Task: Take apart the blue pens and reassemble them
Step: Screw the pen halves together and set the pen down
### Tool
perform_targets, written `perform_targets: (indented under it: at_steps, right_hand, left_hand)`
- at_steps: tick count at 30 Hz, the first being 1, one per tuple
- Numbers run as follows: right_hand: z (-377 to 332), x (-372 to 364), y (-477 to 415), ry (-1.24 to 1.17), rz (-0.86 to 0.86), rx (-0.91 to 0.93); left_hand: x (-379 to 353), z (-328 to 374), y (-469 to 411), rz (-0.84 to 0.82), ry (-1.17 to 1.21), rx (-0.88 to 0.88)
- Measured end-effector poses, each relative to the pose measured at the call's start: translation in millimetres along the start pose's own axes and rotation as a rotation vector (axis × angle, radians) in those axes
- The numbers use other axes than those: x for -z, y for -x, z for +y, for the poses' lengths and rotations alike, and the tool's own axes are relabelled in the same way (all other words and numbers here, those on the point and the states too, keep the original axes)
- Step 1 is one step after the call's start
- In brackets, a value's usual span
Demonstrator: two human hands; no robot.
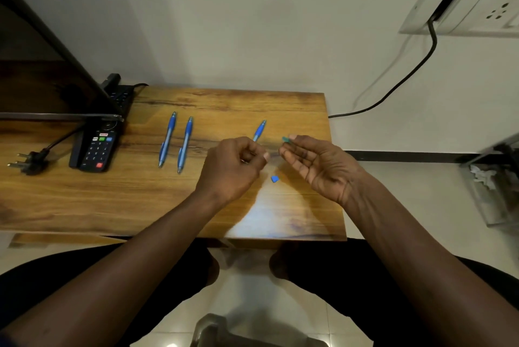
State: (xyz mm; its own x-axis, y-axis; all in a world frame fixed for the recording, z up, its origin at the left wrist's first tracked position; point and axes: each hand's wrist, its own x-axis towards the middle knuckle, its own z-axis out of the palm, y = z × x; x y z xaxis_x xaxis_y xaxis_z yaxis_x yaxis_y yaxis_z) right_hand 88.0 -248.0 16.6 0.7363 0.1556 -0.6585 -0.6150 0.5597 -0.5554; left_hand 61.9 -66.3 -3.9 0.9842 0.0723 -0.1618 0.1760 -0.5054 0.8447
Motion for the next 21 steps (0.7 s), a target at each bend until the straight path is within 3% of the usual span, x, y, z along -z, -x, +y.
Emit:
perform_targets:
  at_steps: [6,13,17,21]
  right_hand:
    - [0.4,7.3,1.7,-0.007,0.019,0.010]
    - [-0.5,14.3,2.6,-0.027,0.032,0.011]
    - [-1.9,15.7,2.9,-0.035,0.030,0.019]
    - [2.9,15.9,0.6,-0.011,0.014,0.006]
  left_hand:
    - [-23.6,-1.9,10.0,-0.067,-0.482,-0.289]
    - [-37.2,-10.7,10.4,-0.059,-0.558,-0.337]
    - [-39.3,-15.9,14.2,0.008,-0.411,-0.276]
    - [-36.6,-13.0,13.0,0.051,0.164,-0.048]
